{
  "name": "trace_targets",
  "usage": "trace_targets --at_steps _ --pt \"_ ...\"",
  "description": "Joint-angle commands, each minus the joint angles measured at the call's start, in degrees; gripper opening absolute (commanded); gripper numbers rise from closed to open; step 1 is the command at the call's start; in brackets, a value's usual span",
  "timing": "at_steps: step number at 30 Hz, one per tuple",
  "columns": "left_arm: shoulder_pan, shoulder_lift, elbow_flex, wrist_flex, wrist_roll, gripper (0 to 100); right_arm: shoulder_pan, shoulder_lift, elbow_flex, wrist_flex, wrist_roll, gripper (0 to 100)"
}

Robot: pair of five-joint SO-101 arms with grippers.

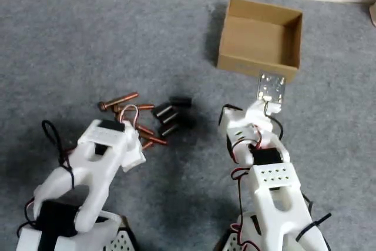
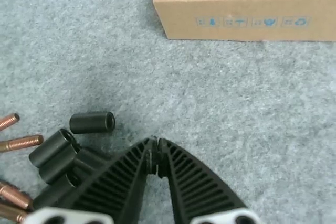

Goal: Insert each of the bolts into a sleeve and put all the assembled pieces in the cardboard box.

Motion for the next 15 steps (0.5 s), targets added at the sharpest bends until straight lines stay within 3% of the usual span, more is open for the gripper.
trace_targets --at_steps 1,11,15 --pt "0.4 0.31 0.84 0.62 0.53 3 -0.48 -0.66 -0.48 -1.19 -0.53 0.4" --pt "4.7 0.22 1.01 0.88 0.26 3 -0.48 -0.66 -0.48 -1.19 -0.53 0.4" --pt "9.19 -1.19 -0.13 9.23 -4.84 3 -0.48 -0.66 -0.48 -1.19 -0.53 0.4"
